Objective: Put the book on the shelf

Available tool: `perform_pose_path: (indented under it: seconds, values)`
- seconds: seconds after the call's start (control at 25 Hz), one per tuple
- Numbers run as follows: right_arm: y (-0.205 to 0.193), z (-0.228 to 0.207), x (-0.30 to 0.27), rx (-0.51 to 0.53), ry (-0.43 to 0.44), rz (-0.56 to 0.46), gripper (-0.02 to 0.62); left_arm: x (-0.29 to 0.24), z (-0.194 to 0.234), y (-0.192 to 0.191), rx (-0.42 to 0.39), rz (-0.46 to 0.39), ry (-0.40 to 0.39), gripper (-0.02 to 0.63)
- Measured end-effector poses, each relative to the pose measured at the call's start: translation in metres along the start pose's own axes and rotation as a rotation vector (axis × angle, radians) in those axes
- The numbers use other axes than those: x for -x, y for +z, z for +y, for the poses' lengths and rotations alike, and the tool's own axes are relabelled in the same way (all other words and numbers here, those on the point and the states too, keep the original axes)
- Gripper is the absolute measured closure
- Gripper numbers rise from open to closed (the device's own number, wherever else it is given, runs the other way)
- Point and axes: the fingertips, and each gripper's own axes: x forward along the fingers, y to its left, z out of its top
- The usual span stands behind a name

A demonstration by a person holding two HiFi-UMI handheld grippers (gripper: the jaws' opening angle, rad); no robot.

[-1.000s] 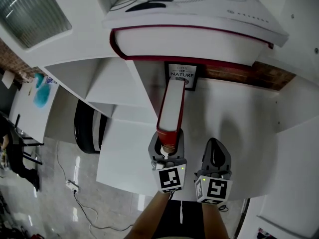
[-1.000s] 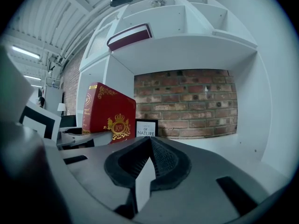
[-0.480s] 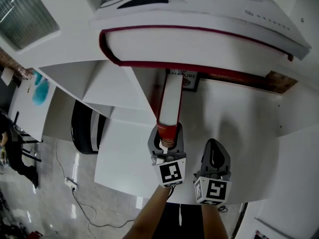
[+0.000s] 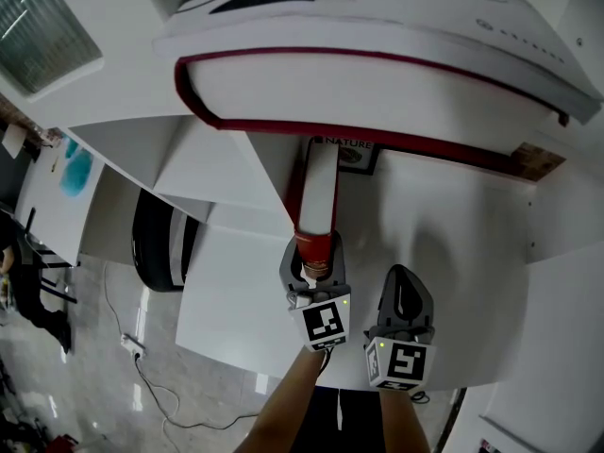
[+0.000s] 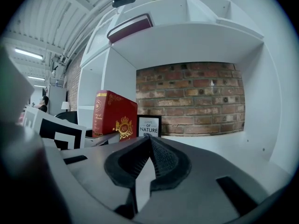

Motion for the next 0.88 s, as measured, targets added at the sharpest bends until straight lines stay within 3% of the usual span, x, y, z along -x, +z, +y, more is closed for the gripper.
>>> perform_pose_path:
  seconds: [0.88]
  values:
    - [-0.003,0.007,-0.001,-0.011,0.016,0.014,0.58,0.018,0.0,-0.021,-0.017,0.062,0.014,0.362]
